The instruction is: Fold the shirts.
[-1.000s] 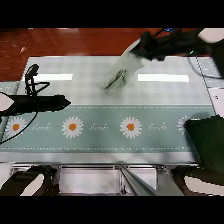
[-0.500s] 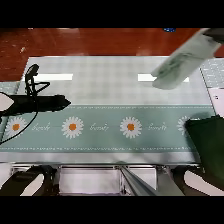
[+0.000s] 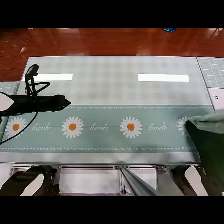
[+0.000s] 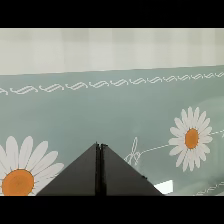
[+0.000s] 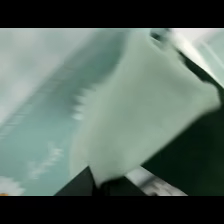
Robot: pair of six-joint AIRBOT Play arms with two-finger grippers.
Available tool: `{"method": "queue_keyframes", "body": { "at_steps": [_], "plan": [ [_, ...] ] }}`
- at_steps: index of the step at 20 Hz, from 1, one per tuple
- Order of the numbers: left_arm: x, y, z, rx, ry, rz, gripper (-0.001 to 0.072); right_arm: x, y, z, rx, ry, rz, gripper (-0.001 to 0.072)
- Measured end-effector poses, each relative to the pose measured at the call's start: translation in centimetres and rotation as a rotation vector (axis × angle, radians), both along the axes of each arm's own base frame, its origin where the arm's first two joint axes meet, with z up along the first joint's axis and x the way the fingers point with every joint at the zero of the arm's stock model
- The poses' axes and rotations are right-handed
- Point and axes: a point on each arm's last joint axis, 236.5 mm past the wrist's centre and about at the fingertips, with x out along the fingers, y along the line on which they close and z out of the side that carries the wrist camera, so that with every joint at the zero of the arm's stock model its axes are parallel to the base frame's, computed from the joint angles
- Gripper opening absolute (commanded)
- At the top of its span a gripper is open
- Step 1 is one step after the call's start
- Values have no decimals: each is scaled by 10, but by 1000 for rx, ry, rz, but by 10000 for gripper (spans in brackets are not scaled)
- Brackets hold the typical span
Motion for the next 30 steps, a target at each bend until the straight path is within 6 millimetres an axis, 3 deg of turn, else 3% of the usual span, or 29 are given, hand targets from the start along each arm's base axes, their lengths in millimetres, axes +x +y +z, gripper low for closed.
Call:
{"method": "queue_keyframes", "body": {
  "at_steps": [1, 2, 3, 4, 7, 8, 9, 10, 11, 12, 14, 15, 17, 18, 19, 21, 23, 26, 28, 30],
  "plan": [
    [0, 0, 0, 0, 0, 1, 20, -28, -9, -15, -16, 73, -74, 28],
    [0, 0, 0, 0, 0, 0, 20, -57, -17, -31, -24, 152, -154, 169],
    [0, 0, 0, 0, 0, 0, 20, -82, -21, -46, -24, 219, -226, 379],
    [0, 0, 0, 0, 0, 0, 20, -101, -21, -58, -11, 278, -277, 416],
    [1, 0, 0, 1, -4, 2, 20, -132, -21, -90, 30, 392, -360, 410],
    [5, 2, 2, 7, -22, 2, 20, -131, -25, -96, 34, 395, -376, 362],
    [14, 6, 7, 18, -64, 12, 20, -121, -29, -101, 50, 361, -380, 224],
    [28, 12, 18, 23, -113, 35, 20, -103, -31, -104, 79, 305, -366, 117],
    [46, 20, 37, 30, -176, 67, 20, -72, -33, -104, 114, 209, -332, 41],
    [62, 27, 61, 32, -239, 89, 20, -32, -31, -99, 157, 90, -266, 22],
    [94, 36, 122, 33, -378, 113, 19, 57, -18, -70, 205, -162, -80, 22],
    [108, 35, 158, 28, -449, 112, 19, 107, -1, -46, 216, -292, 47, 22],
    [121, 20, 212, 10, -528, 67, 19, 184, 54, -8, 219, -457, 303, 22],
    [123, 8, 230, -1, -549, 34, 19, 212, 87, 1, 212, -492, 421, 22],
    [122, -5, 234, 6, -536, -13, 19, 235, 125, 2, 201, -502, 539, 21],
    [114, -21, 211, 67, -446, -82, 19, 256, 183, -28, 140, -409, 727, 21],
    [105, -14, 149, 191, -275, -96, 20, 258, 212, -78, 37, -239, 844, 21],
    [86, 13, 59, 338, -44, -58, 20, 247, 219, -141, -80, -17, 925, 22],
    [74, 19, 29, 375, 33, -55, 20, 242, 219, -161, -124, 52, 951, 22],
    [67, 25, 13, 407, 75, -50, 20, 240, 217, -168, -158, 82, 963, 22]
  ]
}}
